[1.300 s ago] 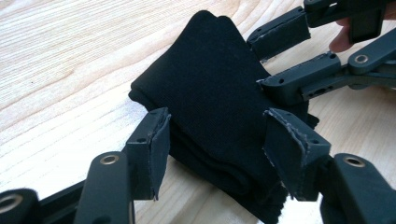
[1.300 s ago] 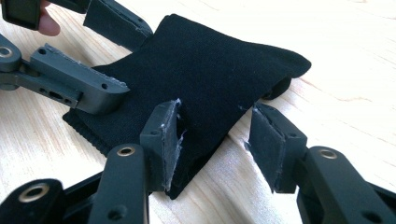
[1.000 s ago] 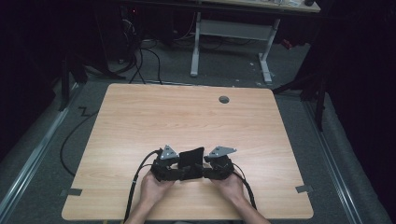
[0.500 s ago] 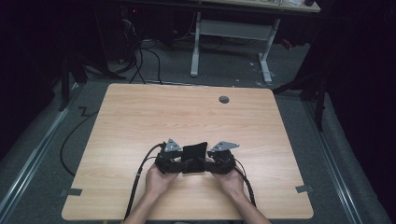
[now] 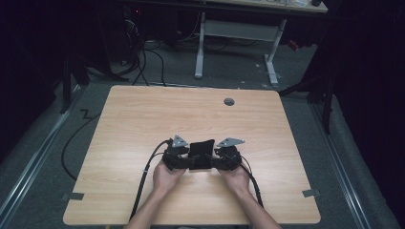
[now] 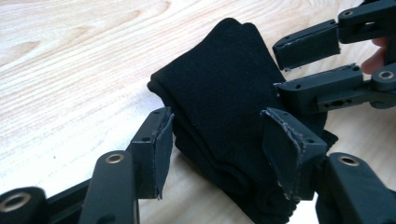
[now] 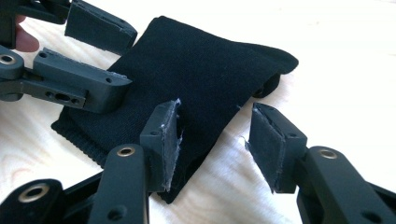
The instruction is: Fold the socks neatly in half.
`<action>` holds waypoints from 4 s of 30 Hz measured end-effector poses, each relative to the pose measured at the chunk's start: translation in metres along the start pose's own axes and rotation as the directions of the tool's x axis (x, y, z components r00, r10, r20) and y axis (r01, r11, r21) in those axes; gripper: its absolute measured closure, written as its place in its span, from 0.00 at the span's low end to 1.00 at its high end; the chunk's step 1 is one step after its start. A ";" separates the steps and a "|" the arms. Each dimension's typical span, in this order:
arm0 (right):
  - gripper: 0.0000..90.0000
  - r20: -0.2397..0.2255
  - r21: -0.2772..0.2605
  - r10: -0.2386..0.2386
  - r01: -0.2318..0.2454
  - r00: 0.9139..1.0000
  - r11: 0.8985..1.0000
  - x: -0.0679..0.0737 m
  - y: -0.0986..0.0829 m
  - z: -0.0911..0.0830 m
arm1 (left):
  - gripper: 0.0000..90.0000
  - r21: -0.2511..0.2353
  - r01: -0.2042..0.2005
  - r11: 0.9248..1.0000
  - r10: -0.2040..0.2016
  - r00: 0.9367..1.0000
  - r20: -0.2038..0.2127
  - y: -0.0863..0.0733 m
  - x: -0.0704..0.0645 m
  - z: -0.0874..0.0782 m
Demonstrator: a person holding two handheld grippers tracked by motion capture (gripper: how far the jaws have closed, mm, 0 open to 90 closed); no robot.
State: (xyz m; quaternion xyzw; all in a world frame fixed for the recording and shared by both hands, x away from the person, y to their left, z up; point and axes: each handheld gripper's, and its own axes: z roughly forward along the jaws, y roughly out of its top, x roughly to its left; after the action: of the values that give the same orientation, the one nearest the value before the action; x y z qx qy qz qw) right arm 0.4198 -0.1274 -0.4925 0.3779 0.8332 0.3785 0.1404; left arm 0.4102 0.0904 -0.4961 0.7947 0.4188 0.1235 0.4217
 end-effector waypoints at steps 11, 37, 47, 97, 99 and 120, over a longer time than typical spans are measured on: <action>0.59 0.030 0.000 -0.006 0.006 1.000 1.000 -0.003 0.008 0.007 | 0.47 0.003 0.002 1.000 -0.002 1.000 -0.014 0.007 0.006 0.004; 0.59 0.008 -0.089 0.019 -0.018 1.000 0.996 -0.006 0.018 -0.022 | 0.44 -0.096 0.019 0.995 -0.020 1.000 -0.016 0.011 0.008 -0.035; 0.65 0.013 -0.119 0.008 -0.006 1.000 0.993 -0.008 0.009 -0.028 | 0.43 -0.100 0.030 0.994 -0.034 0.999 -0.036 0.002 0.012 -0.048; 0.61 0.060 -0.195 0.072 -0.059 0.996 0.979 -0.045 -0.043 -0.098 | 0.41 -0.213 0.115 0.970 -0.141 0.983 -0.116 -0.048 0.044 -0.129; 0.61 0.062 -0.199 0.079 -0.065 0.995 0.978 -0.047 -0.046 -0.099 | 0.40 -0.215 0.129 0.968 -0.154 0.983 -0.104 -0.051 0.045 -0.131; 0.61 0.095 -0.180 0.129 -0.110 0.987 0.978 -0.063 -0.064 -0.101 | 0.39 -0.185 0.159 0.970 -0.194 0.962 -0.190 -0.074 0.060 -0.126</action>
State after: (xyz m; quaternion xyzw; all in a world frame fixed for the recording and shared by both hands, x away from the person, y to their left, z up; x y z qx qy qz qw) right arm 0.3763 -0.2545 -0.4752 0.4332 0.7641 0.4370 0.1938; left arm 0.3360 0.2298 -0.4856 0.6987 0.5178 0.2020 0.4506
